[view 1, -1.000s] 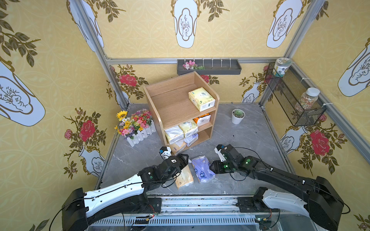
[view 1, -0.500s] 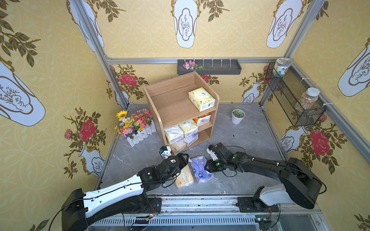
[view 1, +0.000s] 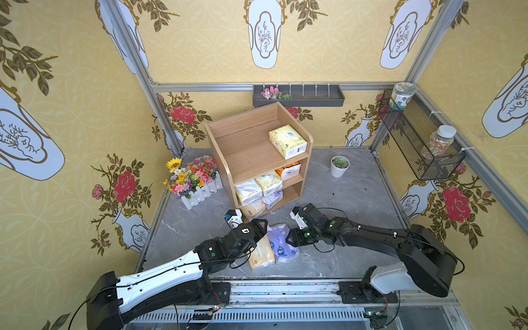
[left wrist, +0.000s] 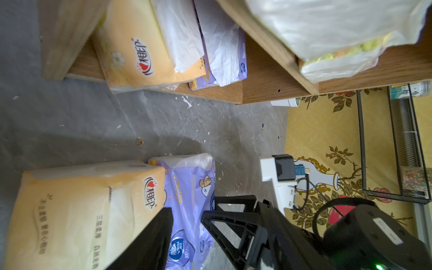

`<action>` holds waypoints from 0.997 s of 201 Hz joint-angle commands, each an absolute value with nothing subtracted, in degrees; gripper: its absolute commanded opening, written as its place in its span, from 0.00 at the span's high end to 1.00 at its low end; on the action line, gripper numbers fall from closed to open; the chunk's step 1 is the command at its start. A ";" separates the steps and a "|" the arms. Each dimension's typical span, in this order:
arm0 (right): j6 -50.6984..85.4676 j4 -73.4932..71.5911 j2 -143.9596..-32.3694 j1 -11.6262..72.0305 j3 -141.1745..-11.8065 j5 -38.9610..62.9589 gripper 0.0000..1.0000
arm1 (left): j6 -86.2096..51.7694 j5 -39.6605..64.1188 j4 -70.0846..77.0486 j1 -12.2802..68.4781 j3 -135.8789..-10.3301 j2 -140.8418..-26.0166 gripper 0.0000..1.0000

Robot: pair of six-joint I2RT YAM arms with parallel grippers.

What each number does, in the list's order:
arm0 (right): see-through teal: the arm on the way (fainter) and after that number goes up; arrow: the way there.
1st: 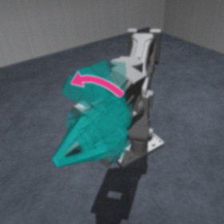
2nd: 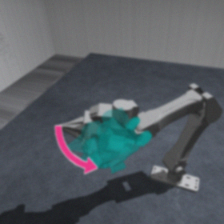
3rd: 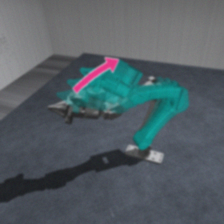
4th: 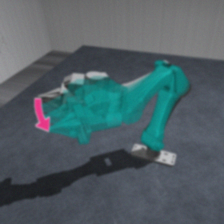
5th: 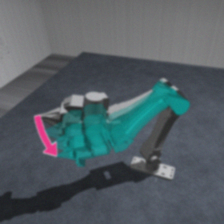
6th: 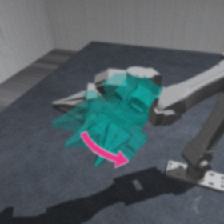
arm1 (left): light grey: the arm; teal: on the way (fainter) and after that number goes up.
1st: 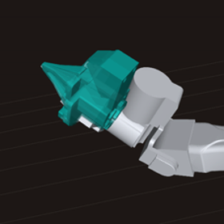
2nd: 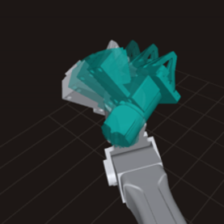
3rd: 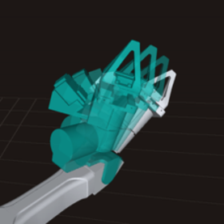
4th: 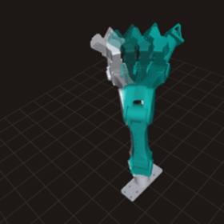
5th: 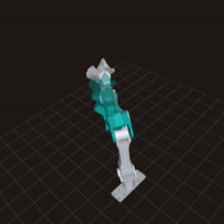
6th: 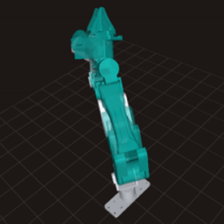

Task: Remove the tissue boxes from the shelf
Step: Move the box of tissues to the center of the board, then pick up a box of tissues from the shelf.

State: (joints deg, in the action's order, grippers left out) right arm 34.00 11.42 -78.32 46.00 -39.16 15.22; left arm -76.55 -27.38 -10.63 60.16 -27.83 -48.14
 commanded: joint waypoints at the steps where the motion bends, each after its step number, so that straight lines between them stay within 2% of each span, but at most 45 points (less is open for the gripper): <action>1: 32.86 16.21 -72.71 45.38 -41.52 7.43 0.44 | -77.36 -29.23 -12.08 60.10 -27.25 -47.23 0.31; 24: 33.29 17.55 -67.26 45.23 -45.00 1.84 0.44 | -79.73 -31.27 -13.08 60.09 -26.76 -46.20 0.33; 50: 36.56 12.54 -63.89 45.23 -48.00 0.85 0.44 | -84.29 -35.80 -18.29 60.52 -26.90 -42.73 0.40; 66: 37.69 8.92 -62.57 45.27 -49.52 0.64 0.45 | -86.32 -38.84 -21.17 61.17 -26.40 -38.81 0.41; 90: 35.69 11.19 -62.20 44.98 -56.22 -3.91 0.44 | -86.82 -40.33 -25.19 61.23 -26.57 -35.71 0.39; 119: 26.94 20.73 -68.74 44.46 -72.01 -3.53 0.40 | -87.98 -42.27 -31.24 61.20 -28.07 -34.44 0.36; 152: 13.39 27.65 -75.08 44.72 -86.30 -2.36 0.38 | -84.82 -42.90 -31.24 61.17 -28.51 -31.79 0.35; 178: 3.00 37.21 -82.59 44.47 -99.93 -5.30 0.37 | -83.26 -42.07 -31.07 61.24 -28.83 -30.95 0.35; 200: -2.15 38.73 -86.52 44.45 -106.34 -7.59 0.37 | -82.76 -41.10 -30.15 61.22 -28.41 -30.97 0.35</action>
State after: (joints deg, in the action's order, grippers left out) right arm 8.47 32.95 -83.61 44.47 -101.32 -3.90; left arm -84.82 -41.80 -30.26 61.14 -28.69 -31.09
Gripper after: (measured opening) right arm 0.628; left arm 0.646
